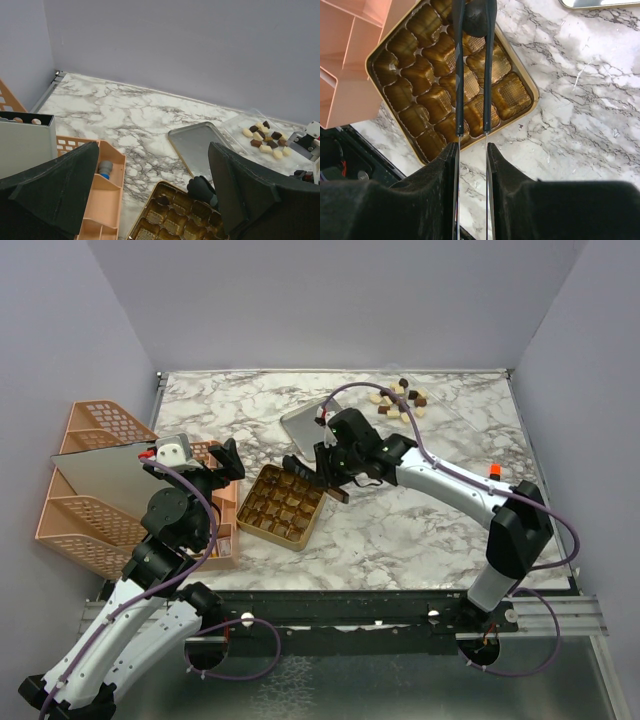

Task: Pack the chocolate
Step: Place the fake chocolate in the packing box.

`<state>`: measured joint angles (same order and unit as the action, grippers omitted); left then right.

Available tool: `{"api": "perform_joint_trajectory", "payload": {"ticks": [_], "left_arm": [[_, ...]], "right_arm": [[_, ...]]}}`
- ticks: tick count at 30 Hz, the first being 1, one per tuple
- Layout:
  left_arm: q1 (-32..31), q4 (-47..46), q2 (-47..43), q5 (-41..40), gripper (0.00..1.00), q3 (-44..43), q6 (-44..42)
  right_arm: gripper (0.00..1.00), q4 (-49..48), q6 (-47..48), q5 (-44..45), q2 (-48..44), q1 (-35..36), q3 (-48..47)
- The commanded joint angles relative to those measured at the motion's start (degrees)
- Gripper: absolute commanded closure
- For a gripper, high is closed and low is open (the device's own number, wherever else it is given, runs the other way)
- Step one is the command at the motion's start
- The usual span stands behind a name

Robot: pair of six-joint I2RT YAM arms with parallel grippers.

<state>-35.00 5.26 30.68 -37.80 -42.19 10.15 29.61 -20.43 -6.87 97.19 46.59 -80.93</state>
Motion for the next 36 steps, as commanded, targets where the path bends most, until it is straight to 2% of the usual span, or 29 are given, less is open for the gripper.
{"api": "perform_joint_trajectory", "payload": {"ticks": [1,12,25,36], "left_arm": [[-0.11,-0.80,-0.38,-0.89,0.01,0.80,-0.57],[-0.15,-0.83,-0.45,-0.73,0.01,0.80,-0.57],[-0.15,-0.84,-0.55,-0.69,0.01,0.80,-0.57],[-0.15,-0.81,-0.97,-0.65,0.01,0.80,-0.54]], "right_arm": [[0.72,-0.44,-0.58,-1.23,1.29,1.18,-1.25],[0.71,-0.19,-0.68,-1.64,3.00,2.14,-1.60],[0.63,0.28,-0.70,-0.50,2.79,2.37,-1.77],[0.62,0.63,-0.89,1.29,2.20,2.37,-3.27]]}}
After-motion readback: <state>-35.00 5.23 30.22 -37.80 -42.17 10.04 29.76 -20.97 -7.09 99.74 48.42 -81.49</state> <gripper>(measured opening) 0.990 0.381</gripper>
